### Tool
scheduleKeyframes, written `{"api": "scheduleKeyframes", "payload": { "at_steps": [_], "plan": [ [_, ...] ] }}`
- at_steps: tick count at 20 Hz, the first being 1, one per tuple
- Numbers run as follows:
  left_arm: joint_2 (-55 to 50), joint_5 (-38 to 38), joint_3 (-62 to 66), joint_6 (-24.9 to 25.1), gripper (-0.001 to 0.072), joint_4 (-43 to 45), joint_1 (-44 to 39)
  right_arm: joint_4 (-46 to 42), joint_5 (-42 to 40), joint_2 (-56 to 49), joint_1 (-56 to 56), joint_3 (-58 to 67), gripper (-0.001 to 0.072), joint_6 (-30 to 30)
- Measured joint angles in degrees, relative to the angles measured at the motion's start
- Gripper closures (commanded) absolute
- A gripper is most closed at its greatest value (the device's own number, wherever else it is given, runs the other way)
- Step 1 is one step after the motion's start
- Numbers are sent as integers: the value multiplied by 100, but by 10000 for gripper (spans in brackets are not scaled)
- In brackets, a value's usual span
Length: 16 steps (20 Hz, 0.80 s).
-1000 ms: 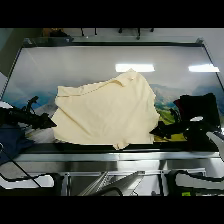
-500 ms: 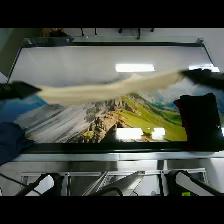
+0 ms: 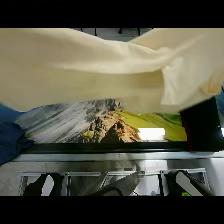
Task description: Fold the shirts.
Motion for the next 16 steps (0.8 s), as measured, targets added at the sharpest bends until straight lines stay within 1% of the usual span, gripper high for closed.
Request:
{"api": "scheduleKeyframes", "payload": {
  "at_steps": [4, 6, 9, 12, 16],
  "plan": [
    [-417, -413, -361, -87, 692, 129, -46, -120, 0, -330, -11, 107, 679, -28],
    [-826, -564, -813, -87, 692, 116, -190, -28, 216, -688, 24, -79, 680, -42],
    [-1582, -643, -1539, 140, 692, 70, -603, 7, 437, -1316, 358, -684, 679, -44],
    [-2461, -350, -2168, 310, 692, 275, -1012, -319, 339, -2070, 839, -1445, 680, -87],
    [-3746, 278, -2524, 393, 692, 1158, -1368, -778, -131, -3453, 1226, -2022, 680, -107]
  ]
}}
